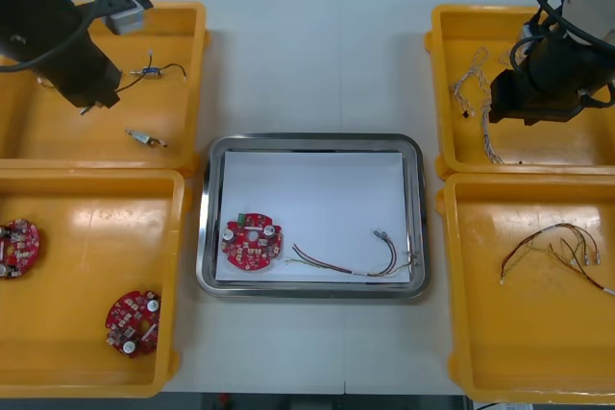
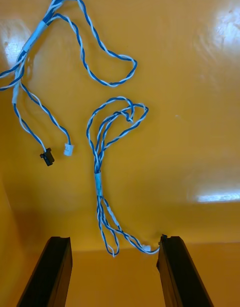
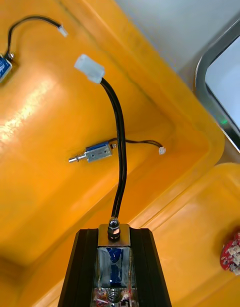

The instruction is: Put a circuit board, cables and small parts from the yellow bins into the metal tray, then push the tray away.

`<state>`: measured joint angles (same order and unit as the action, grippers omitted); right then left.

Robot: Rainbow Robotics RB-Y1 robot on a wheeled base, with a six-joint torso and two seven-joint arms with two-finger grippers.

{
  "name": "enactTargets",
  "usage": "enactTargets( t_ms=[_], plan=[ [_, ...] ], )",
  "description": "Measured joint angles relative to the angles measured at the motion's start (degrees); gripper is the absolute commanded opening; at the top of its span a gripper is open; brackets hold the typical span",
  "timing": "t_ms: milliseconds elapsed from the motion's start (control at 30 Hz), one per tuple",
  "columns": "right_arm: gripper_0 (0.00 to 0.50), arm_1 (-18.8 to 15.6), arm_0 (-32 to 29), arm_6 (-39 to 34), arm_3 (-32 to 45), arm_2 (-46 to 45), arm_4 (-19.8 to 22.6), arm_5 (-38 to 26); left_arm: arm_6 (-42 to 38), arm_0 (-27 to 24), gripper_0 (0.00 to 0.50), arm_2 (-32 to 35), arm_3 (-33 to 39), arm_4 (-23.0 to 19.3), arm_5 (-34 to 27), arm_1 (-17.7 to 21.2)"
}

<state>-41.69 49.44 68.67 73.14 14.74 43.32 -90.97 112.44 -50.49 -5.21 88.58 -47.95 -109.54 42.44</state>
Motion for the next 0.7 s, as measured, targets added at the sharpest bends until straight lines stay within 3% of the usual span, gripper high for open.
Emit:
enactTargets(
  t_ms=[233,333,533,700],
  plan=[
    [0.5,1.9,0.0,1.7,-3.2,0.0,-2.1,1.4,-1.9,2.3,0.0,-0.1,10.7,-0.1,-0.1,-0.9],
    [0.5,2.5,0.0,2.0,-3.7,0.4,-2.6,2.9,-10.1,4.0,0.0,-0.1,14.5,-0.1,-0.1,-1.6],
    [0.5,3.2,-0.5,2.0,-3.7,1.1,-2.9,4.7,-35.1,7.2,0.0,-1.4,20.7,0.8,-0.1,-2.9],
    [0.5,3.5,-1.5,2.0,-3.7,1.1,-3.0,6.5,-39.3,9.9,0.0,-3.4,25.0,4.2,-0.1,-4.5]
  ],
)
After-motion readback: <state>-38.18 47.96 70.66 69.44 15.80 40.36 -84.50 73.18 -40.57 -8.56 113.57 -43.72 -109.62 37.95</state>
